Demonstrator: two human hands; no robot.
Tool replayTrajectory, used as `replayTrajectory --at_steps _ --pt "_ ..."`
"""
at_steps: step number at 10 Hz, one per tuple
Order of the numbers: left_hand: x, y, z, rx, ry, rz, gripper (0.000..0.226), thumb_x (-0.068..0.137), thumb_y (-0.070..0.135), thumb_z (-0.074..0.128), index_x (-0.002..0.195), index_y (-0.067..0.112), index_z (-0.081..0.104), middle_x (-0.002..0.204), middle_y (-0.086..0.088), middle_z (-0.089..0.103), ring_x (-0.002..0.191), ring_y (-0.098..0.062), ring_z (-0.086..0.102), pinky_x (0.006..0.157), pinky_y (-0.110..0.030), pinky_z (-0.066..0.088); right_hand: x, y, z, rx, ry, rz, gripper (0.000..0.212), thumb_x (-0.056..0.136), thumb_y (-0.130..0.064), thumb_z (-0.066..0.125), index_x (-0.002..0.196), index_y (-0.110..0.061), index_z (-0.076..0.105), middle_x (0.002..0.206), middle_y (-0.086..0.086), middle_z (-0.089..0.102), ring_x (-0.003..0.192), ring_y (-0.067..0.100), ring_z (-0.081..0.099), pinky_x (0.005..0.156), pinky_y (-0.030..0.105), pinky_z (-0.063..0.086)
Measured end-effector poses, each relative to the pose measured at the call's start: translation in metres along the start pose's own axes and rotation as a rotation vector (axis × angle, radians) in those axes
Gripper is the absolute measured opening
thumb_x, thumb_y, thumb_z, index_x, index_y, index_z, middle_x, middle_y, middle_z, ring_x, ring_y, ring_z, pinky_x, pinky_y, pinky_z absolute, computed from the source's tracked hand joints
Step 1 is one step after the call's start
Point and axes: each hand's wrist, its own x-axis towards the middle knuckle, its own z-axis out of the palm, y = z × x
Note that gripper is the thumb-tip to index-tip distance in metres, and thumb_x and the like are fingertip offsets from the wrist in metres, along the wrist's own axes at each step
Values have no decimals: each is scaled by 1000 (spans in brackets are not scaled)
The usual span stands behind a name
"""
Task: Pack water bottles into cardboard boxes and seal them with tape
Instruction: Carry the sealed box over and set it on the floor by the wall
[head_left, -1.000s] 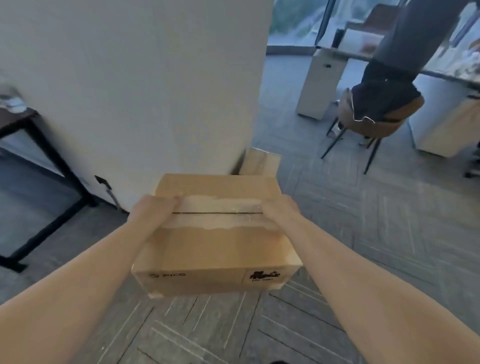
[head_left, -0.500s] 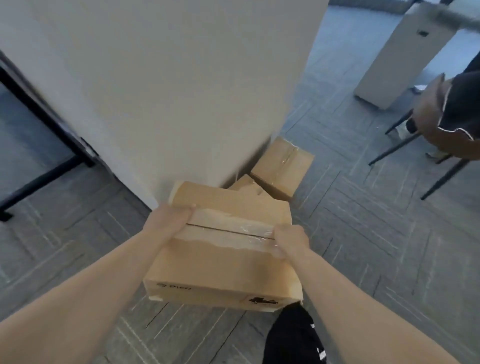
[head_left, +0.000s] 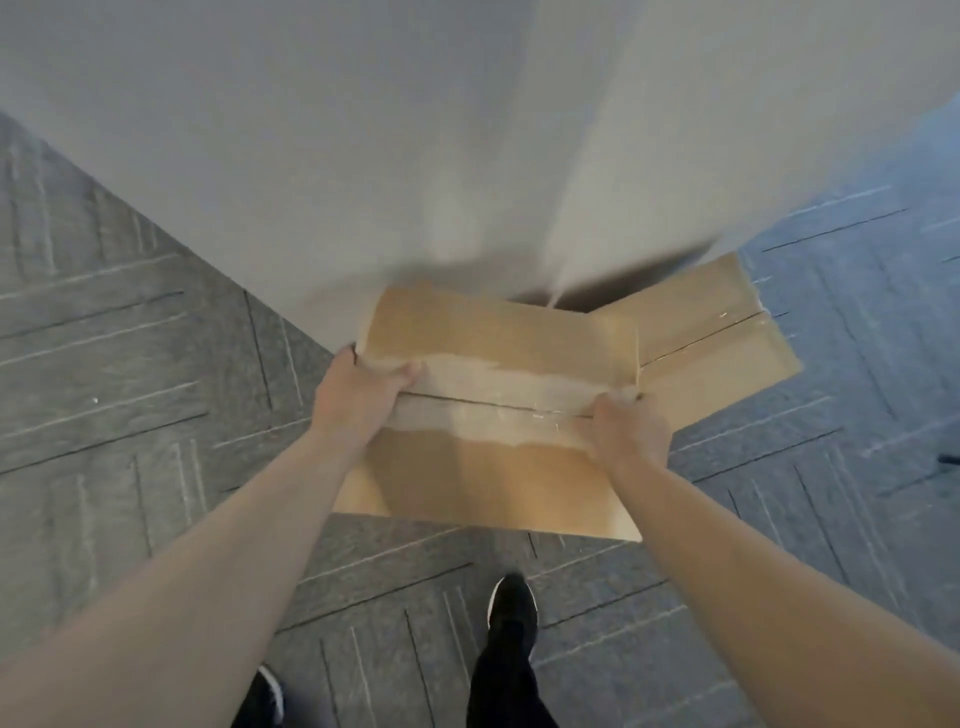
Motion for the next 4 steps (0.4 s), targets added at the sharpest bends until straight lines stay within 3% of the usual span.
replayTrajectory --at_steps 1,2,3,4 --pt "27 -8 14 -123 26 8 87 81 33 75 150 21 24 144 -2 43 131 -23 43 100 -31 36 25 -9 8 -151 -27 -176 31 92 -14 43 117 0 56 106 17 61 93 32 59 77 39 49" --pt "35 -32 26 15 -34 7 87 78 23 77 147 20 25 138 -5 47 129 -26 45 97 -34 41 42 -15 19 -163 -49 -290 37 87 -12 44 122 -6 54 110 10 61 87 26 54 68 26 37" --pt "37 -51 34 137 -96 61 106 76 27 77 152 28 4 150 -6 34 133 -31 40 104 -42 40 51 -18 34 -280 -131 -358 56 83 -18 47 137 -5 41 132 12 49 108 30 52 75 26 43" --pt "31 -51 31 208 -102 72 102 83 32 72 151 32 -4 149 -9 36 124 -35 48 86 -34 40 50 -16 40 -338 -141 -326 74 80 -26 47 147 -8 22 147 15 28 133 36 37 104 46 40"
